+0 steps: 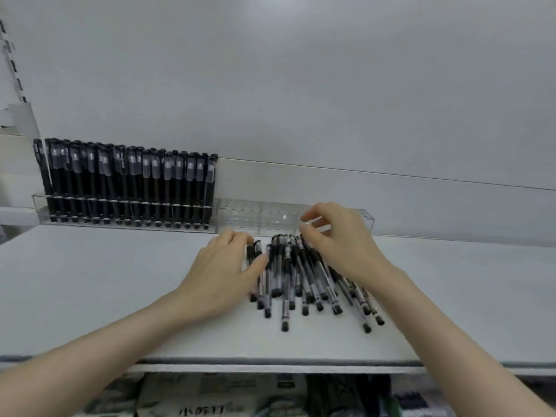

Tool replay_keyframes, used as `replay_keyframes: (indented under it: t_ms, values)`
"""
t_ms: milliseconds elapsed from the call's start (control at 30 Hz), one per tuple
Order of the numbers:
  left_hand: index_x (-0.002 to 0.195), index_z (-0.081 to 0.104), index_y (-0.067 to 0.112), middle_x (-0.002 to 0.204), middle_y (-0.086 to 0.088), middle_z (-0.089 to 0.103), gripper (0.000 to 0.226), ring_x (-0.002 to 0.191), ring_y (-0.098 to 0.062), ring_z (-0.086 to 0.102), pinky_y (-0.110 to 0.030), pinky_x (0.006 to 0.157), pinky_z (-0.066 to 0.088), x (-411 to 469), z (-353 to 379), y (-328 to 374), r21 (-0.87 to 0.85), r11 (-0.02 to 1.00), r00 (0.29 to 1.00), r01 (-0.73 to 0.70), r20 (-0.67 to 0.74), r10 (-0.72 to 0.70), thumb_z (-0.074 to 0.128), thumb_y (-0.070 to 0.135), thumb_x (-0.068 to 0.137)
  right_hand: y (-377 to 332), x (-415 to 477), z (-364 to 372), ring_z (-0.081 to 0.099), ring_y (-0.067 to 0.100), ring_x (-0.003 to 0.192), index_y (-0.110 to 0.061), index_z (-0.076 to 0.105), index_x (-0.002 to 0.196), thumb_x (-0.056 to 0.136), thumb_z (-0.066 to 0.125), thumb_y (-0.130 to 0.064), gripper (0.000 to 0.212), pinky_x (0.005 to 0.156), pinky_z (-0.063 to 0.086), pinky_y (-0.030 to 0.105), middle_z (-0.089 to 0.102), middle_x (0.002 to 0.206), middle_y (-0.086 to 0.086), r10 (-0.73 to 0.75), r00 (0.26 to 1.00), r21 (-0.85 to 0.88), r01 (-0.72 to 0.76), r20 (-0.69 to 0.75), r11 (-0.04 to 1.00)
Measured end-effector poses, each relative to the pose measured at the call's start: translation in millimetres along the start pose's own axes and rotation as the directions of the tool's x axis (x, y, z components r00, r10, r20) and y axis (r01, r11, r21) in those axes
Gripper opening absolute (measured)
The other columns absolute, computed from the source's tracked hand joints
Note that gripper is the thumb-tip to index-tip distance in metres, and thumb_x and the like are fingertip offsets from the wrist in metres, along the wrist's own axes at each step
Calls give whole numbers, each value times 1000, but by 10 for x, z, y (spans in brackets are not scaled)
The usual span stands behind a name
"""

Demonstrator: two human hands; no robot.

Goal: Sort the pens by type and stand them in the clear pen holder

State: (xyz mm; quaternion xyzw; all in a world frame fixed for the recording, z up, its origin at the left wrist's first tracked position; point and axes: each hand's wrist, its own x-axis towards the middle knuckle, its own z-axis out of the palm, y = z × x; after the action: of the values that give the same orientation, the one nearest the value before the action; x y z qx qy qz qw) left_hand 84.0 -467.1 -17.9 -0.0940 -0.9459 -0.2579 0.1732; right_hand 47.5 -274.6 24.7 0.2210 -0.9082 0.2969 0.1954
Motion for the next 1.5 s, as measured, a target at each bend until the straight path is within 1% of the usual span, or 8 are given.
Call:
replay_keyframes:
  t_ms: [133, 300, 433, 633, 867, 1000, 1333, 1500]
  values:
    - [130, 41, 16, 130, -1, 43, 57, 119, -19, 42, -36, 101, 36, -141, 169, 382, 15, 988, 988, 151, -1, -151, 38, 58, 91, 333, -231, -156, 53, 14, 103, -19, 64, 107, 93, 55, -30, 20, 91, 42, 30, 60, 107, -2, -25, 992, -20, 28, 127, 999]
    - [135, 34, 13, 135, -6, 39, 71, 123, -23, 35, -35, 100, 32, -124, 244, 622, 29, 957, 957, 290, -22, -289, 46, 63, 86, 543, -324, -190, 46, 13, 124, -19, 58, 127, 94, 52, -40, 39, 97, 31, 22, 56, 131, -3, -48, 971, -1, 50, 233, 999]
    - [134, 33, 8, 136, -11, 39, 75, 125, -27, 32, -36, 100, 32, -29, 319, 606, 10, 926, 926, 376, -29, -376, 56, 59, 83, 635, -342, -99, 41, 18, 131, -26, 50, 135, 92, 44, -56, 53, 109, 34, 42, 50, 139, -7, -25, 958, 3, 25, 286, 1000]
    - [130, 38, 4, 127, -12, 48, 72, 113, -27, 48, -37, 92, 43, 120, 287, 474, -76, 901, 904, 428, 44, -426, 66, 49, 81, 618, -343, -27, 23, 17, 139, -27, 39, 143, 95, 38, -53, 55, 114, 24, 44, 38, 149, -6, 13, 944, 0, -13, 328, 1000]
    - [86, 64, 0, 73, -7, 57, 34, 66, -21, 48, -28, 61, 37, 242, 161, 402, -66, 911, 906, 406, 160, -392, 70, 32, 79, 604, -344, -2, 22, 17, 140, -26, 37, 144, 96, 36, -52, 54, 114, 22, 44, 36, 150, -6, 22, 942, -31, -12, 334, 999]
    - [62, 52, 8, 57, -4, 44, 30, 56, -21, 40, -27, 56, 32, 293, 106, 438, -20, 912, 889, 410, 229, -395, 69, 28, 77, 604, -349, -6, 22, 16, 140, -27, 36, 144, 96, 36, -52, 55, 114, 22, 45, 36, 151, -6, 27, 940, -27, -19, 339, 999]
    - [61, 35, 13, 57, -4, 33, 40, 54, -20, 31, -28, 55, 24, 359, 71, 401, -14, 914, 874, 405, 300, -382, 61, 29, 87, 606, -370, -18, 21, 16, 140, -26, 35, 145, 97, 36, -51, 53, 114, 21, 47, 35, 151, -6, 24, 937, -11, -22, 347, 1000]
    - [72, 51, 10, 62, -1, 48, 27, 54, -15, 41, -25, 52, 33, 227, -23, 419, -144, 937, 924, 317, 270, -272, 51, 25, 94, 601, -381, -36, 24, 16, 140, -25, 34, 145, 98, 35, -50, 53, 114, 21, 45, 35, 151, -5, 24, 940, -7, -23, 340, 1000]
